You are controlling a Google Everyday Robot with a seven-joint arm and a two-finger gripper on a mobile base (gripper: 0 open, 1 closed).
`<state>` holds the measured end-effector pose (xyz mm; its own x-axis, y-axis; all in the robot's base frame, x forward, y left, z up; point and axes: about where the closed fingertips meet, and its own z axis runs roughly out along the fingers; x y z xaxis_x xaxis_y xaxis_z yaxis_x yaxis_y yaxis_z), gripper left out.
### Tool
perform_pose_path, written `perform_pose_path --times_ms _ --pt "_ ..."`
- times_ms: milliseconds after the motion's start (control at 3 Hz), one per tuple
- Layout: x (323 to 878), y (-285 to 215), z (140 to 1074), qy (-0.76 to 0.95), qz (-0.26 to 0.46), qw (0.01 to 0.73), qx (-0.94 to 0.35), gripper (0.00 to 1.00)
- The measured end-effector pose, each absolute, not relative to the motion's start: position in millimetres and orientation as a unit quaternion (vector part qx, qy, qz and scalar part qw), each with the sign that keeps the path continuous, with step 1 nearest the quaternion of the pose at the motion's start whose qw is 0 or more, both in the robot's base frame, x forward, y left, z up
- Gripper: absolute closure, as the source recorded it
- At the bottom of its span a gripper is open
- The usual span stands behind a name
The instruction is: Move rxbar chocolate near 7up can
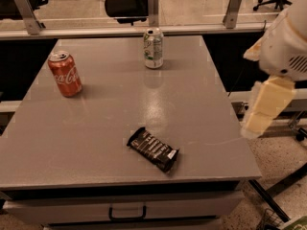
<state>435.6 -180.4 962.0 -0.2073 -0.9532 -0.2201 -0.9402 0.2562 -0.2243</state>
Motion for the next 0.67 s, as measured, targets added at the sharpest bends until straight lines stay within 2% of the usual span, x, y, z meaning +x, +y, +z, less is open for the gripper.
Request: perform_pose_path --times_ms 667 --pt "426 -113 921 0.778 0.027 0.157 -0.608 0.00"
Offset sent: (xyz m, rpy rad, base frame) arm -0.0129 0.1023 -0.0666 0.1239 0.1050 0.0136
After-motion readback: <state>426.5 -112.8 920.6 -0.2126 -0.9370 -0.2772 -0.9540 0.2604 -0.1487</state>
